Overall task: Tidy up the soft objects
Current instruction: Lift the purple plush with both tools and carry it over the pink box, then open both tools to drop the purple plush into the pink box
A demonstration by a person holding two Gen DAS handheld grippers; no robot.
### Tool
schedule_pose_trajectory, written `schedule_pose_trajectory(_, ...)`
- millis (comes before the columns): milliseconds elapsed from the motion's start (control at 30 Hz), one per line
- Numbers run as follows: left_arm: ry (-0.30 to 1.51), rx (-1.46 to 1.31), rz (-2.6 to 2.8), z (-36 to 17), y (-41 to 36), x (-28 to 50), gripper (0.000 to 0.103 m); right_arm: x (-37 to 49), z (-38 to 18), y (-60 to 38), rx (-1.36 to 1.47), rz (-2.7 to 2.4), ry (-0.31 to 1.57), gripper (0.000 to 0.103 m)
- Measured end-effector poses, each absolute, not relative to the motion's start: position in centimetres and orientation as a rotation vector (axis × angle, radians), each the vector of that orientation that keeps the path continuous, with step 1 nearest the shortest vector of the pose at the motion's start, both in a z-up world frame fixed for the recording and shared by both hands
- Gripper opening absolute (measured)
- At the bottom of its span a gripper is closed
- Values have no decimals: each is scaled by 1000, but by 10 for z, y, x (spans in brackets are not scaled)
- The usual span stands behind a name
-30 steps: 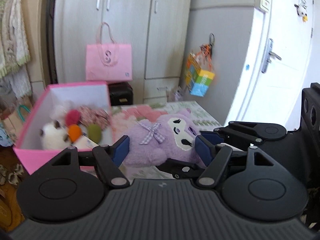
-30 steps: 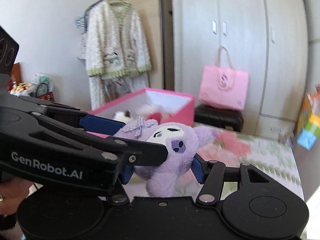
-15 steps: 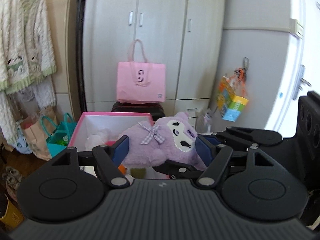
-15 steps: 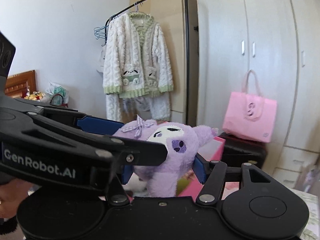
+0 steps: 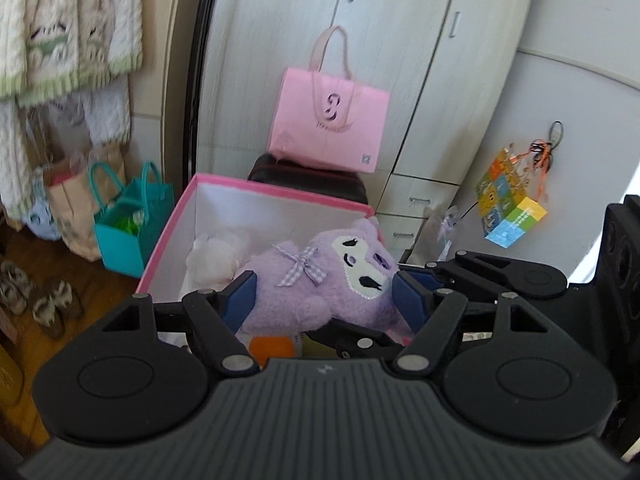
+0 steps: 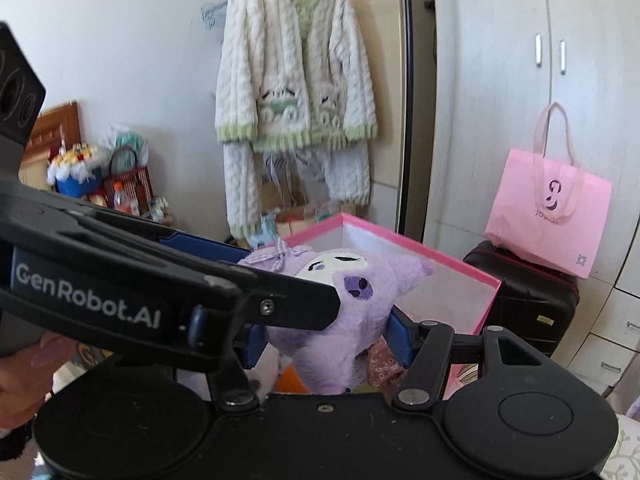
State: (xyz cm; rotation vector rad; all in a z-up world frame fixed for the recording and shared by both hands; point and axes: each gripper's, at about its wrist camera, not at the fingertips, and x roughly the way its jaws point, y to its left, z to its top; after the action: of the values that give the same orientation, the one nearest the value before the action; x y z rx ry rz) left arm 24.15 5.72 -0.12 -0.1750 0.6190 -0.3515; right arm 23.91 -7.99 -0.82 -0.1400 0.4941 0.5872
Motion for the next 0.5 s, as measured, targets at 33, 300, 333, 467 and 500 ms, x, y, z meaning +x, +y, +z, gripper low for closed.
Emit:
schedule_pose_trajectory(33,630,-183,-347,-5,58,246,72,244,-11,-80,-143,591,505,66)
schedule_pose_trajectory(300,696,-237,-328,-24,59,272,72,275,-29,-75,-205,610,569,66)
schedule_pose_trajectory(333,694,-239,-326,-25,59,273,72,278,-31,-75,-203,607,571,66)
schedule_pose_trajectory(467,658,-227,-290,-23,58,269,72,282,-36,-79,-218,604,573,68)
schedule_pose_trajectory(500,645,-220,-285,-22,58,265,72,282,-37,-80,-219,600,577,68)
